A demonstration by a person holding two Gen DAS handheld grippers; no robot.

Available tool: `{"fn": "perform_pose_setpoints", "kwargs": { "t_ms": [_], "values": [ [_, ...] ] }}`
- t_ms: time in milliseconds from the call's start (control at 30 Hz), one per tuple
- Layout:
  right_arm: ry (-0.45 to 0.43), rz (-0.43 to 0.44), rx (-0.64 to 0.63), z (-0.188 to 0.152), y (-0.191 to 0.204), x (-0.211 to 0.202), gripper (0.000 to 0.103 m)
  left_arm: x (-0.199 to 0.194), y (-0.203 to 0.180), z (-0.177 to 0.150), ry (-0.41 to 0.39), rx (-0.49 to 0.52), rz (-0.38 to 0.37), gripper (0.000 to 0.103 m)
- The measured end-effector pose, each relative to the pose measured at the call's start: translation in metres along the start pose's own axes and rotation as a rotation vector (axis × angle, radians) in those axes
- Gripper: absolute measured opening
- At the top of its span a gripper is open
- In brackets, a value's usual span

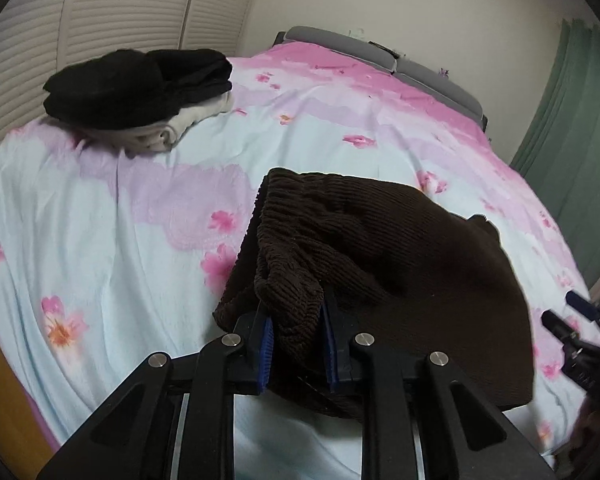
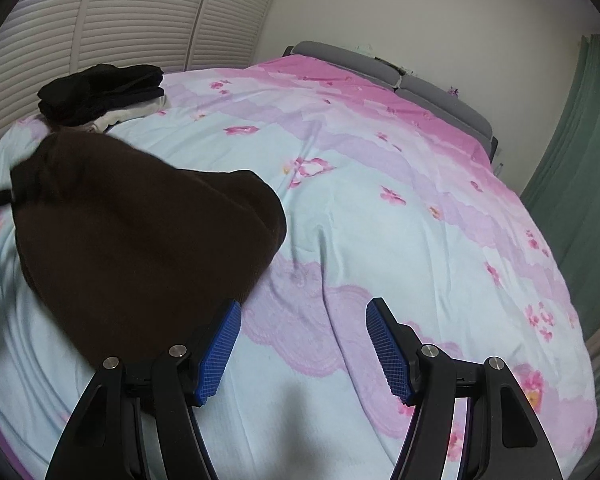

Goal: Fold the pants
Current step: 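Grasp the edge of the folded brown pants with the left tool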

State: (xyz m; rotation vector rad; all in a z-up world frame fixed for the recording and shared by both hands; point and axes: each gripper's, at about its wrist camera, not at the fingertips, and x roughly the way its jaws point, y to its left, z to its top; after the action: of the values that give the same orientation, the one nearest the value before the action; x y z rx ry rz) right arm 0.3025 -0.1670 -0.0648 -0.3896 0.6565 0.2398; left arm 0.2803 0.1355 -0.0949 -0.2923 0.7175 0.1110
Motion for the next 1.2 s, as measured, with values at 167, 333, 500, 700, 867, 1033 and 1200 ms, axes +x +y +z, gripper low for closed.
{"fn": "perform_pose_setpoints", "kwargs": {
  "t_ms": [167, 333, 500, 700, 867, 1033, 1200],
  "values": [
    [0.022, 0.016, 0.007, 0.005, -0.002, 0.007, 0.066, -0.013, -0.008, 0.005, -0.001, 0.013, -0.002, 0.022],
    [0.012, 0.048, 0.023, 0.002, -0.002, -0.002, 0.066, -0.049, -0.017, 0.008, -0.06, 0.029, 0.009, 0.04],
    [-0.006, 0.075, -0.011, -0.004, -0.002, -0.012, 0.066, -0.08, -0.039, -0.001, -0.112, 0.058, 0.02, 0.051],
    [-0.074, 0.154, -0.139, 0.007, -0.018, -0.016, 0.066, -0.082, -0.093, -0.032, -0.12, 0.022, -0.01, 0.057],
    [-0.119, 0.364, -0.287, 0.032, -0.045, 0.0, 0.066, -0.066, -0.131, -0.035, -0.162, 0.01, -0.029, 0.057],
    [-0.046, 0.553, -0.291, 0.068, -0.067, 0.055, 0.066, -0.036, -0.137, -0.019, -0.192, 0.002, 0.033, 0.06],
    [0.088, 0.767, -0.262, 0.105, -0.074, 0.124, 0.066, -0.008, -0.103, -0.02, -0.106, -0.086, 0.106, 0.059]
  ]
}}
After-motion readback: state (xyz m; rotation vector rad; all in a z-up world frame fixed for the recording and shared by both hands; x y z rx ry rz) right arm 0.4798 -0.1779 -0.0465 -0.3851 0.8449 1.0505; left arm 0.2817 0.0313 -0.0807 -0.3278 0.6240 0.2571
